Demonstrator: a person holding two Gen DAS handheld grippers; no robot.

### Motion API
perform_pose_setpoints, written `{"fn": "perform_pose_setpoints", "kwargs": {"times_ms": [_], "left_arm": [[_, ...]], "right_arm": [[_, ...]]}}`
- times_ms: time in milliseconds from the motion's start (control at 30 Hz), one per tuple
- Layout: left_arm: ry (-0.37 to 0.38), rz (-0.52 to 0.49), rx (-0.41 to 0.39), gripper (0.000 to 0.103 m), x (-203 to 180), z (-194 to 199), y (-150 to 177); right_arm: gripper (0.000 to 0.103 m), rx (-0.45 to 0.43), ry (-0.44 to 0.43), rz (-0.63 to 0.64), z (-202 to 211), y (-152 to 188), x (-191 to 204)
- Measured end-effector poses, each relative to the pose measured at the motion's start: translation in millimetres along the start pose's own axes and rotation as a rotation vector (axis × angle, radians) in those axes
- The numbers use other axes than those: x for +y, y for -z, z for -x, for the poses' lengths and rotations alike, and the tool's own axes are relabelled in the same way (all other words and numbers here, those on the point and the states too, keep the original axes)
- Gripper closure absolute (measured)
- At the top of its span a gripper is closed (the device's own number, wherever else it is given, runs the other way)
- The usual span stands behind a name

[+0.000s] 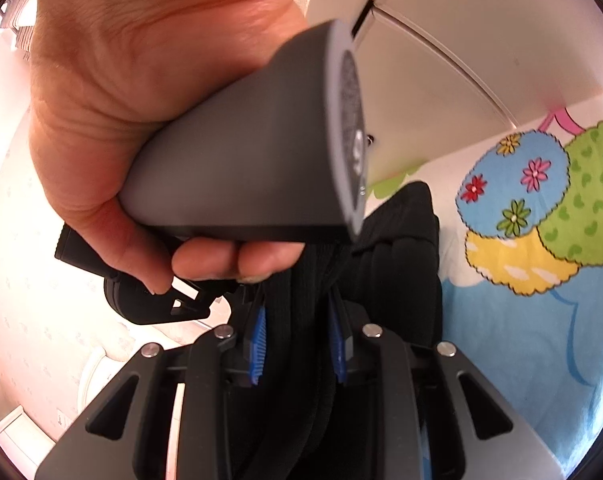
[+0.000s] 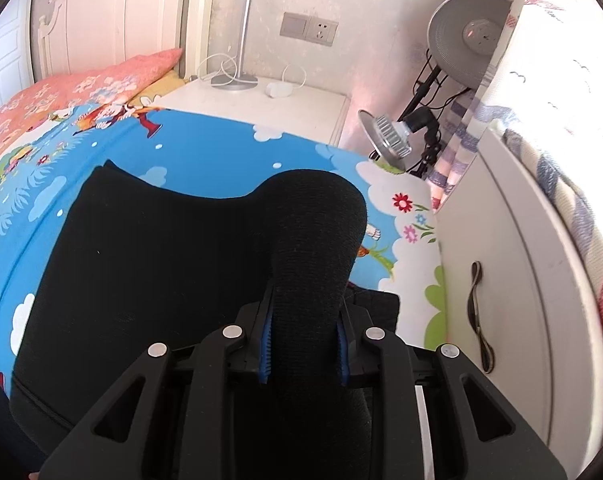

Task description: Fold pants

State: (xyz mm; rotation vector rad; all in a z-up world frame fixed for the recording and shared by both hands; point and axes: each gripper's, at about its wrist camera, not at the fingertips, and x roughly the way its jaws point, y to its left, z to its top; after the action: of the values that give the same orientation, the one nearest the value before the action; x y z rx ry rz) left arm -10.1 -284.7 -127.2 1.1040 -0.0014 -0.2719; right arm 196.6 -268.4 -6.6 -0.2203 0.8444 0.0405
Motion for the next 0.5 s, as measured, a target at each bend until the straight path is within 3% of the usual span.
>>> {"fn": "perform_pose_setpoints", "kwargs": {"times_ms": [200,400,500], "left_arm": [[0.005,-0.024,-0.035,0.077,-3,-2,-12],[0.021,-0.094,-0.075,0.077,-16,-9,-27],[0.043,-0.118,-0.078,0.077,-23,-13,-34]], "right_arm": [[0.079,0.013,-0.023,-0.061,4,-1,-20],[0.079,0.085,-0.122,-0.178,-9,-1,-61],[0.079,0.111,-0.121,-0.187,-17,3,-66]]}}
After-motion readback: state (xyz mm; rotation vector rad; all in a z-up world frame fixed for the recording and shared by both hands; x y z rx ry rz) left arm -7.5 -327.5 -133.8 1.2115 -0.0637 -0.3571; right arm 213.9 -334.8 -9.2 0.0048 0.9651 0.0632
